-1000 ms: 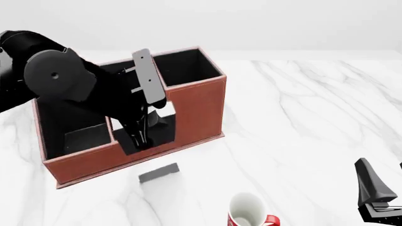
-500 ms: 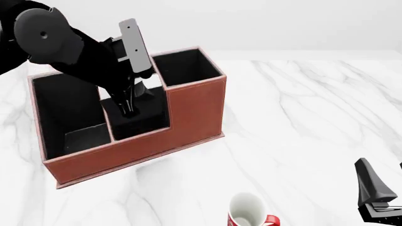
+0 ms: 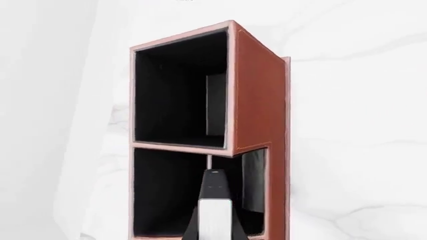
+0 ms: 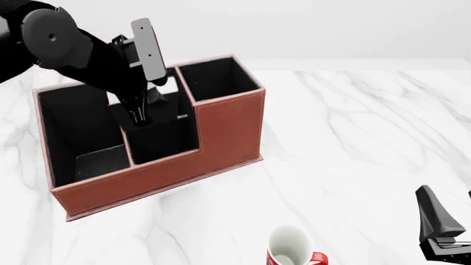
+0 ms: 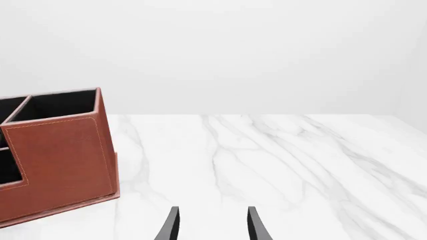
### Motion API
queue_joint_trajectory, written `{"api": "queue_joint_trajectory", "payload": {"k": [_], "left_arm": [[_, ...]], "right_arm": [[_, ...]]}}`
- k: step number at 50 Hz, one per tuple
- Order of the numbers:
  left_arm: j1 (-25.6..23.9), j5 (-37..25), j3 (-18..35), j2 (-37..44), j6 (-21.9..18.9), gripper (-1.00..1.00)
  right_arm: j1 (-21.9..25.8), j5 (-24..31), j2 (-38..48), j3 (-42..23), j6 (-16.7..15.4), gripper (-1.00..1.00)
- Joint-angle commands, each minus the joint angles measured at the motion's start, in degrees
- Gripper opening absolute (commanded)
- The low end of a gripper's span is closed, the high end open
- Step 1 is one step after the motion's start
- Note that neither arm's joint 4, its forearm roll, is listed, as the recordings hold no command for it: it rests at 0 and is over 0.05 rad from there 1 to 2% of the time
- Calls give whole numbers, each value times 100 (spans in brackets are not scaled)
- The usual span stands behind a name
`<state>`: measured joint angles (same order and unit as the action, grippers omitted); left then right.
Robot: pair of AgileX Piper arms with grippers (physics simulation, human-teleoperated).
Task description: Pick up the book and place it in the front compartment of the caddy.
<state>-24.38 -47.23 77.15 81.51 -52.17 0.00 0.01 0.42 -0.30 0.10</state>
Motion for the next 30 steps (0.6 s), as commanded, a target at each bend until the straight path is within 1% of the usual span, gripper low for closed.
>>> {"api": "queue_joint_trajectory", "payload": {"k": [1, 10, 16, 20, 22, 30], "left_arm": [[180, 261, 26, 69, -333, -100], [273, 581, -54, 91, -548, -100], [272, 699, 18, 104, -641, -100], [299, 733, 26, 148, -650, -100], [298, 855, 5, 170, -682, -100], [353, 989, 118, 335, -616, -100]], "right_arm": [[0, -1, -4, 3, -2, 100], [0, -1, -4, 3, -2, 100], [0, -1, -4, 3, -2, 100], [1, -1, -4, 3, -2, 100], [0, -1, -3, 3, -2, 100], [1, -1, -4, 3, -3, 100]]}}
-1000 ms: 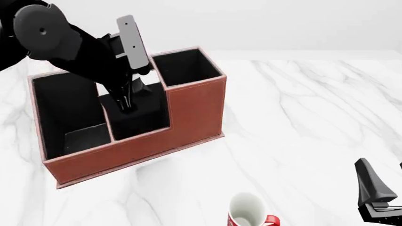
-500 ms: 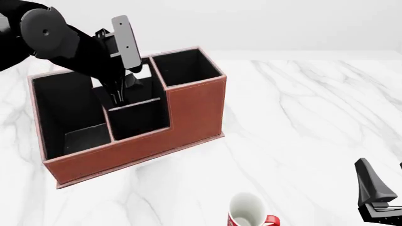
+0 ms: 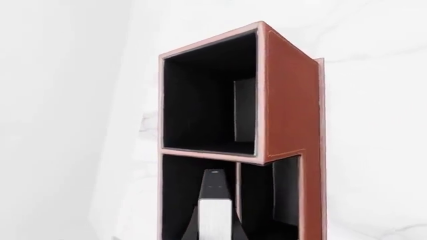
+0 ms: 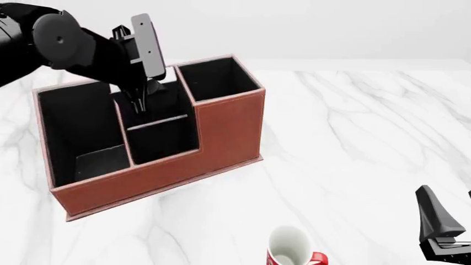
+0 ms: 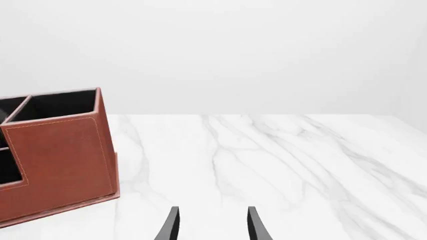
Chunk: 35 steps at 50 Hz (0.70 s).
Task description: Pick up the book and place it in the front compartment of the caddy.
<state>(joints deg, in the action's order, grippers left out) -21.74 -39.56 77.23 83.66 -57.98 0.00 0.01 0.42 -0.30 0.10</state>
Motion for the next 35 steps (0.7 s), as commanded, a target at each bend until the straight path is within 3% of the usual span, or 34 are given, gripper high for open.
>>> {"api": "queue_joint_trajectory", "payload": {"k": [1, 3, 5, 8, 35], "left_arm": [[100, 241, 108, 143, -25, -100], [128, 274, 115, 184, -12, -100], [16, 203, 259, 222, 264, -100], [192, 417, 89, 284, 11, -100], [377, 1192, -130, 853, 55, -100]], "right_arm": [[3, -1, -4, 3, -1, 100], [0, -1, -5, 3, -3, 100], [1, -1, -4, 3, -2, 100], [0, -1, -5, 3, -2, 100], [1, -1, -4, 3, -2, 100]]}}
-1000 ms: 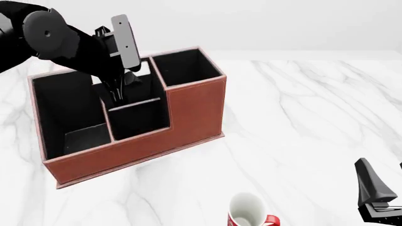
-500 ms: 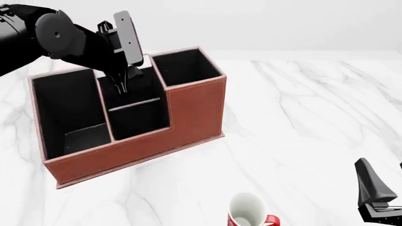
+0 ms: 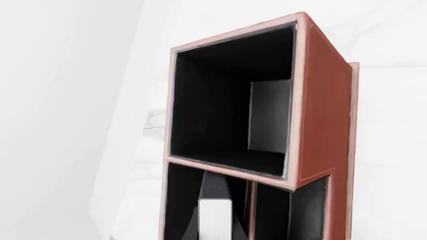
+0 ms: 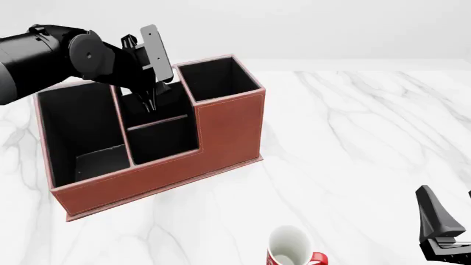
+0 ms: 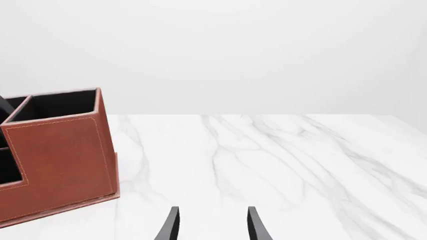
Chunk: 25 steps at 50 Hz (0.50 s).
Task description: Pick up the book and place it in the front compartment of the caddy.
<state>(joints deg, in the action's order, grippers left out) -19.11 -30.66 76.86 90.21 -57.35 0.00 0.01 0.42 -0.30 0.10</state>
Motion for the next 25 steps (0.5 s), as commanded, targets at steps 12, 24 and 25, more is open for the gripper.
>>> {"api": "queue_joint_trajectory", "payload": {"k": [12, 24, 25], "left_arm": [[160, 576, -156, 436, 17, -100], [251, 900, -192, 692, -9, -100], [267, 912, -192, 716, -12, -100]], "right_arm": [[0, -1, -3, 3, -1, 100], [1, -1, -4, 3, -2, 100], [0, -1, -5, 3, -3, 100]]}}
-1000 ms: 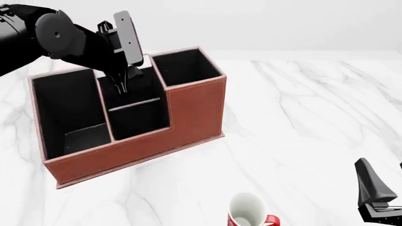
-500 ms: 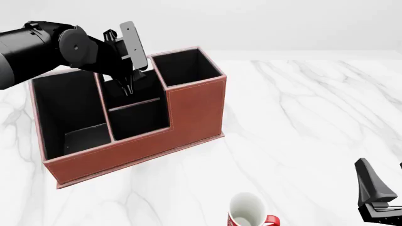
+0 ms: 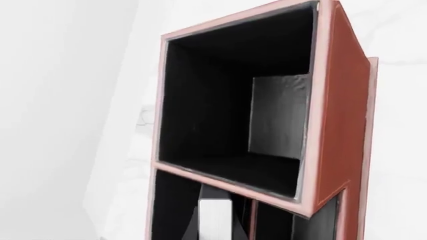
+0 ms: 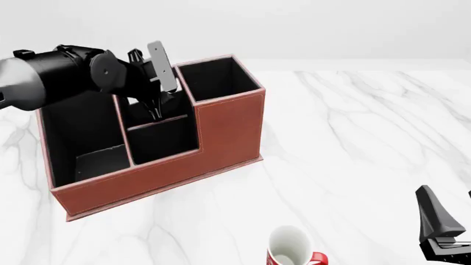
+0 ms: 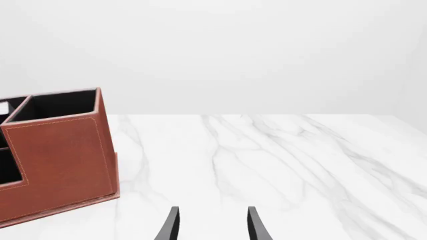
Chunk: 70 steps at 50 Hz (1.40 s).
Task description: Pick up the book and place it in the front compartment of the caddy.
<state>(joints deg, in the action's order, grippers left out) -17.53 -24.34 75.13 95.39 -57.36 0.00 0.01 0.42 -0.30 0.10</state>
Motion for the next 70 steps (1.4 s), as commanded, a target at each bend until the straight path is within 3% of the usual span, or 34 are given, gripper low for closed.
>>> {"api": "queue_joint_trajectory", "payload": {"k": [1, 5, 6, 40, 58, 68, 70], "left_arm": [[100, 248, -23, 206, 20, -100], [115, 183, 41, 292, 30, -100], [119, 160, 93, 309, 70, 100], [154, 274, -25, 265, -27, 100], [184, -109, 1, -204, 8, 100], [59, -286, -310, -816, 61, 100], [44, -281, -586, -1021, 45, 100]], "right_arm": [[-1, -1, -5, 3, -3, 100], [0, -1, -4, 3, -2, 100], [-1, -1, -4, 3, -2, 100], [1, -1, -4, 3, -2, 100], [0, -1, -4, 3, -3, 100], [1, -1, -4, 3, -2, 100], [1, -1, -4, 3, -1, 100]]}}
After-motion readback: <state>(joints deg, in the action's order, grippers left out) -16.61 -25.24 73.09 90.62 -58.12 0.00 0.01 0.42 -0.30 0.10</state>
